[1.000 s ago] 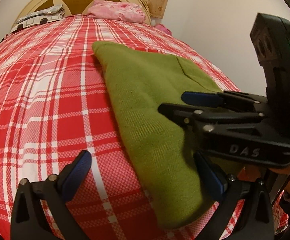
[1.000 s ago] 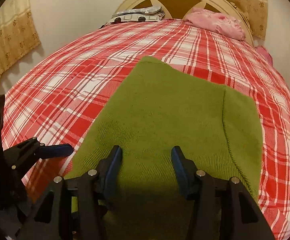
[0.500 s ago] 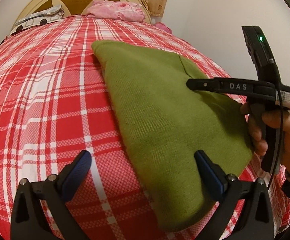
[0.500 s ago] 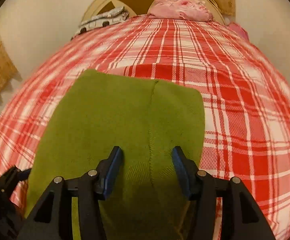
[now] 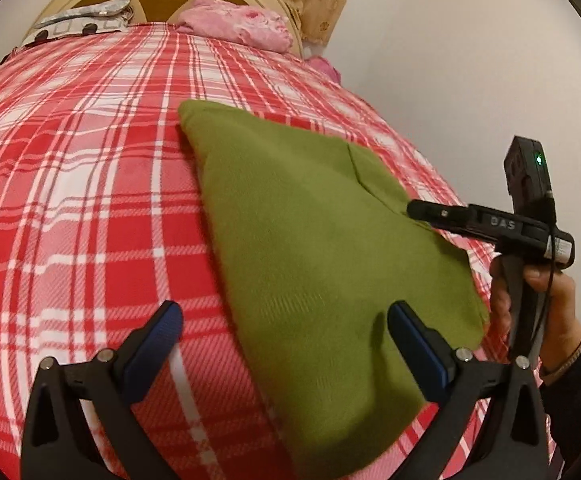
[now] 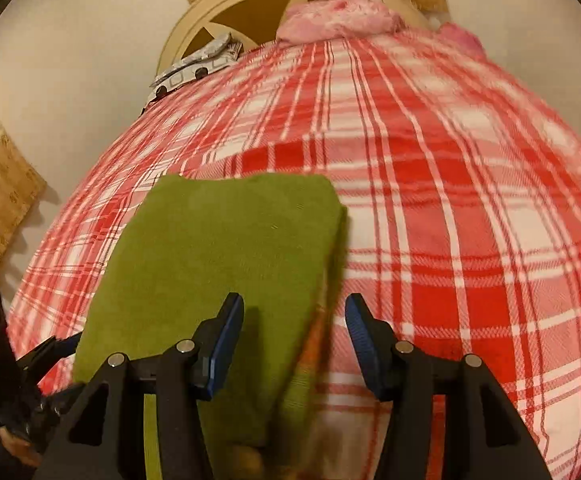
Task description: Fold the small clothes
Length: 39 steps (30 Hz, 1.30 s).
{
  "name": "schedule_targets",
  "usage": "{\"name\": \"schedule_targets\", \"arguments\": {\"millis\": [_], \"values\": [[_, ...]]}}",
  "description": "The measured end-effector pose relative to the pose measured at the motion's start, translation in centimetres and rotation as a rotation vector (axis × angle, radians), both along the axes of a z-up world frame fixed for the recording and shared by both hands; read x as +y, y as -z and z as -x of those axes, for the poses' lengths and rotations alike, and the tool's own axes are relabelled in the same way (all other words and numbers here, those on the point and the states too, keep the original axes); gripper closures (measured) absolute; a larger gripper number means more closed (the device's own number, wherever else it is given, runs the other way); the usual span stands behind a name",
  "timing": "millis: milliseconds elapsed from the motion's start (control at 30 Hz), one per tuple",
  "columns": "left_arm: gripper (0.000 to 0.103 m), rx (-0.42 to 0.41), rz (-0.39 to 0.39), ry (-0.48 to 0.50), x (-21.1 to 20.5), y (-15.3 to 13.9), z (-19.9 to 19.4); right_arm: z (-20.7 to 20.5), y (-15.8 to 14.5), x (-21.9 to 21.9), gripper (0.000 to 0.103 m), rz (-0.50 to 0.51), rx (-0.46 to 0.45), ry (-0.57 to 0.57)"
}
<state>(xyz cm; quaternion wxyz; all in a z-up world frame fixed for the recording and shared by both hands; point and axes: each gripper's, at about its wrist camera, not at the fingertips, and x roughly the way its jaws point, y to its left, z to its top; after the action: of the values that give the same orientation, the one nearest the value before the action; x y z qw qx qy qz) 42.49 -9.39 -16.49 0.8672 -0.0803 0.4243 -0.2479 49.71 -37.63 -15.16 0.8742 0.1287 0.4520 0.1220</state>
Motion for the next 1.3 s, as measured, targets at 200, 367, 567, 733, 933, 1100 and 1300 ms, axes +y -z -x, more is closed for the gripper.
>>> {"name": "schedule_targets", "arguments": {"millis": [200, 367, 567, 733, 933, 1100, 1300], "values": [[0.000, 0.024, 0.008, 0.011, -0.5, 1.2, -0.6, -1.0, 2.3, -1.2, 0.049, -0.140, 0.035, -0.021], [0.000, 0.010, -0.017, 0.021, -1.1, 1.3, -0.6, -2.3, 3.6, -2.1, 0.049, -0.257, 0.038, -0.015], [0.000, -0.007, -0.045, 0.042, -1.8, 1.4, -0.3, -4.0, 4.1, -1.2, 0.049, -0.279, 0.035, -0.052], [0.000, -0.011, -0.039, 0.046, -1.9, 1.4, -0.4, -4.3, 4.8, -1.7, 0.053, -0.328, 0.015, -0.048], [0.011, -0.013, 0.001, 0.078, -1.9, 1.3, -0.5, -3.6, 4.7, -1.2, 0.063, -0.304, -0.018, -0.075], [0.021, -0.022, 0.005, 0.099, -2.2, 1.2, -0.4, -3.3, 4.5, -0.7, 0.065, -0.266, -0.031, -0.079], [0.047, -0.049, 0.004, 0.112, -2.3, 0.4, 0.1, -2.5, 3.6, 0.2, 0.073, -0.190, -0.061, -0.077]]}}
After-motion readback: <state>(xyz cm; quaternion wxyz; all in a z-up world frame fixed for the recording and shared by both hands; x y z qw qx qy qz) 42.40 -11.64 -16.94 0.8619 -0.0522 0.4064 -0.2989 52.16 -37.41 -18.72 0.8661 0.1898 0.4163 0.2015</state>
